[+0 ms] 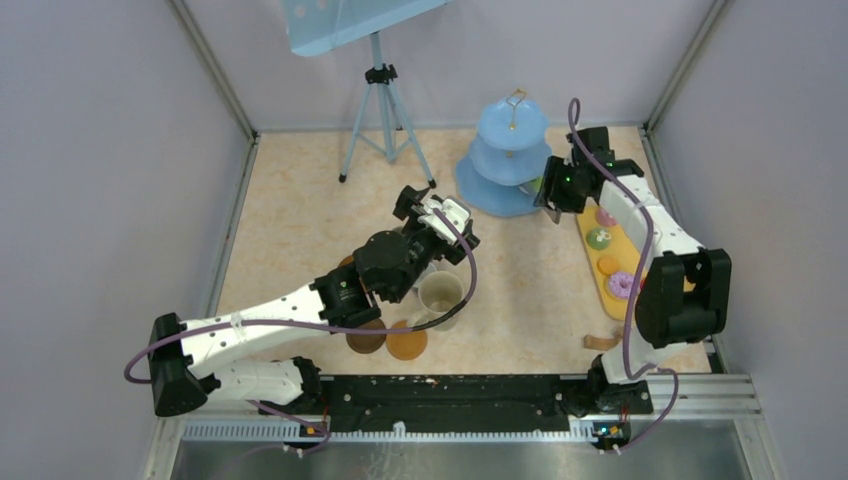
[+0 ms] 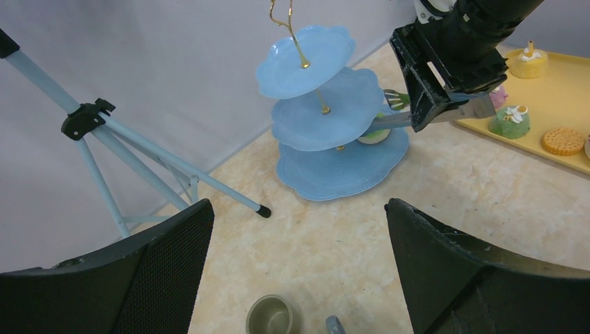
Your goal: Serve the afternoon tea
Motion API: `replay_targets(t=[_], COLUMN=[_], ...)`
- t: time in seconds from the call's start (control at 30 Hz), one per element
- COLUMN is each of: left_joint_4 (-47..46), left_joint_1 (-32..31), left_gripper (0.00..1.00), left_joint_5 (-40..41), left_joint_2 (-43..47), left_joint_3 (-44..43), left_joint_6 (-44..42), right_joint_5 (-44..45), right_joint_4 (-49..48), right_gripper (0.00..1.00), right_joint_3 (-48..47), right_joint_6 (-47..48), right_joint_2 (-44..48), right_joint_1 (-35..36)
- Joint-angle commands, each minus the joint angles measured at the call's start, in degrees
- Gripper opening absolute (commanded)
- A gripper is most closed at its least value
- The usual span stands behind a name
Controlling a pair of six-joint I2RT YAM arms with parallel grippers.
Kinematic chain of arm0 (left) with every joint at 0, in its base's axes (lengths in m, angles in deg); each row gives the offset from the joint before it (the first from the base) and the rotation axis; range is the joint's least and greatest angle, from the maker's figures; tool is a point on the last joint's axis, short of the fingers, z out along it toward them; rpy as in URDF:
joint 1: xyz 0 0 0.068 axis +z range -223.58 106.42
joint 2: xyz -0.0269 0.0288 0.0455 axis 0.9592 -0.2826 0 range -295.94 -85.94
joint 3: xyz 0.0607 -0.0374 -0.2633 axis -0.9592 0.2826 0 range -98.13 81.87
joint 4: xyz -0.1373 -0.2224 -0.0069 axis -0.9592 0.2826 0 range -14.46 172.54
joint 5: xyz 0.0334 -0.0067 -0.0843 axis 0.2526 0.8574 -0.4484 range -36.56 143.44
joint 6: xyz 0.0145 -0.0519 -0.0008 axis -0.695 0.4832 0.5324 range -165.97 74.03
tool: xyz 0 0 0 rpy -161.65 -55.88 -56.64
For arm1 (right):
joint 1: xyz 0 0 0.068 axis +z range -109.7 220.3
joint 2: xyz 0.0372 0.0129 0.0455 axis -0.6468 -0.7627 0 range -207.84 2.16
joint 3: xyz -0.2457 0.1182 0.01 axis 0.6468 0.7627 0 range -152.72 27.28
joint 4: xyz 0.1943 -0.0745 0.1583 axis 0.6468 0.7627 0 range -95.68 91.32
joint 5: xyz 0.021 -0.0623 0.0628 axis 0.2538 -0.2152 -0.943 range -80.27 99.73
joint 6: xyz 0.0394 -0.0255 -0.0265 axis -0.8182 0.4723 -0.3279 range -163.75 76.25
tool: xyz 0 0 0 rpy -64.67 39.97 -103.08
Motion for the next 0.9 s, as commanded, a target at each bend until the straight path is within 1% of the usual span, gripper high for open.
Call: replay_targets(t=[0.0, 0.1, 0.23, 0.3, 0.47, 0.57, 0.6, 0.7, 0.77, 0.87], left_joint_4=[-1.4, -1.3, -1.2, -1.2, -1.2, -1.3, -1.4, -1.8, -2.5, -4.5], left_joint_1=[0.2, 0.1, 0.2, 0.1, 0.2, 0.2, 0.1, -0.2, -0.7, -2.5], left_gripper=[0.99, 0.99, 0.99, 0.99, 0.99, 0.99, 0.99, 0.99, 0.99, 0.99], left_joint_5=[-0.6, -0.7, -0.9, -1.1, -1.2, -1.2, -1.2, -1.0, -0.4, 1.1], left_joint_2=[0.4, 0.2, 0.0, -0.3, -0.8, -0.6, -0.6, -0.5, -0.3, 0.3], left_joint_3=[-1.9, -2.0, -1.8, -1.8, -1.7, -1.6, -1.6, -1.3, -0.9, 0.2], left_joint_6=[0.8, 0.9, 1.1, 1.3, 1.4, 1.4, 1.4, 1.1, 0.1, -2.1], right_joint_5=[-0.2, 0.3, 3.2, 5.0, 13.5, 18.4, 18.9, 19.1, 17.3, 13.9], right_joint_4=[2.4, 5.6, 10.7, 13.5, 23.4, 28.3, 29.3, 32.0, 32.6, 32.7], right_gripper=[0.51, 0.49, 0.48, 0.44, 0.43, 0.43, 0.43, 0.43, 0.43, 0.43], right_joint_3=[2.2, 3.9, 7.3, 9.0, 11.0, 11.7, 12.5, 14.6, 16.4, 18.5], right_joint_6=[0.3, 0.3, 0.6, 0.4, -3.6, -9.4, -11.1, -15.1, -14.9, -12.8], right_joint_2=[5.8, 9.1, 15.6, 19.5, 28.7, 34.6, 36.4, 42.0, 45.2, 47.7], right_joint_1=[0.3, 0.3, 0.4, 0.3, 0.2, -1.2, -2.1, -7.7, -13.5, -21.3])
